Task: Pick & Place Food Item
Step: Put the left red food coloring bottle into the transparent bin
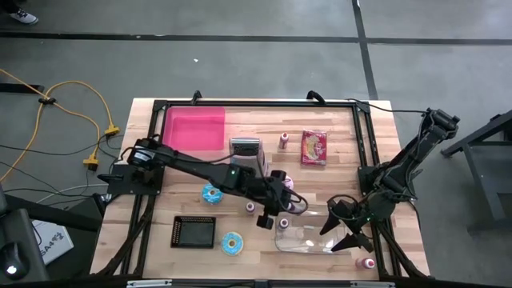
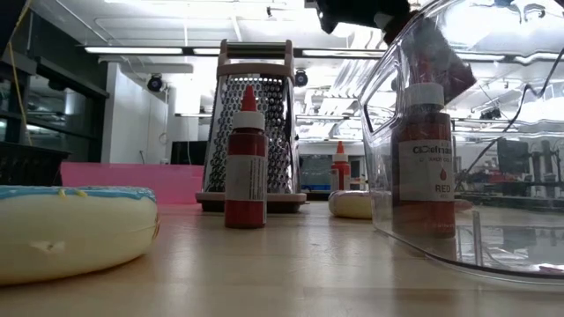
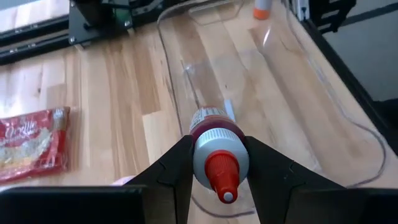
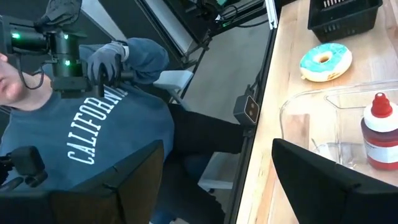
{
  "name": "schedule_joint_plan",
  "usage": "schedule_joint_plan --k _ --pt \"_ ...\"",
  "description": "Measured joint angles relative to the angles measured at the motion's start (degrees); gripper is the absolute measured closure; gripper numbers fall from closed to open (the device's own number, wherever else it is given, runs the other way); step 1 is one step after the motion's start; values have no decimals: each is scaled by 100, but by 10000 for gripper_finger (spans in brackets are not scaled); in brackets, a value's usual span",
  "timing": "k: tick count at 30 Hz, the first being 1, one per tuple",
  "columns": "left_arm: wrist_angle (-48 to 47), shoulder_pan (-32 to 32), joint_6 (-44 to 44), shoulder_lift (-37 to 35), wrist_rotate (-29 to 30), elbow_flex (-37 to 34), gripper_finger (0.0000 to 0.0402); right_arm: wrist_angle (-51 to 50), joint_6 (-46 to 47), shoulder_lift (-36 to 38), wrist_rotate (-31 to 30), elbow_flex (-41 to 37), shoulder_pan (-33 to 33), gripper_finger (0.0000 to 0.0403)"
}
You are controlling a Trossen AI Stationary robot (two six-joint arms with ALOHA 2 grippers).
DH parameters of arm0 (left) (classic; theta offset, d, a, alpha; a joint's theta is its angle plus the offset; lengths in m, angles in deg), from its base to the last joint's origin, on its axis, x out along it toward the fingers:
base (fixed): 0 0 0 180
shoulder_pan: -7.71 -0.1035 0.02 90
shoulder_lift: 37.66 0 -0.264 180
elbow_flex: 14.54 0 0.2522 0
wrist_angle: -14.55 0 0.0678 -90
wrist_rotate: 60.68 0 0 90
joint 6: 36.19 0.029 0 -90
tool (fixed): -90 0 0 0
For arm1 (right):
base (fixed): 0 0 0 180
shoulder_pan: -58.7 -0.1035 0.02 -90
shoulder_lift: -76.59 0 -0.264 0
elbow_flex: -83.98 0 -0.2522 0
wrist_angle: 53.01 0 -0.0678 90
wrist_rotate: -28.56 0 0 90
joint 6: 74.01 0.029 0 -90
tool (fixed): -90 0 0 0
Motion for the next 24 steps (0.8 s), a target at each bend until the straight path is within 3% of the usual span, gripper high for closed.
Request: schedule_joint_plan --k 24 --pt "-320 -151 -170 378 -354 -6 284 -18 0 -35 -166 -1 0 115"
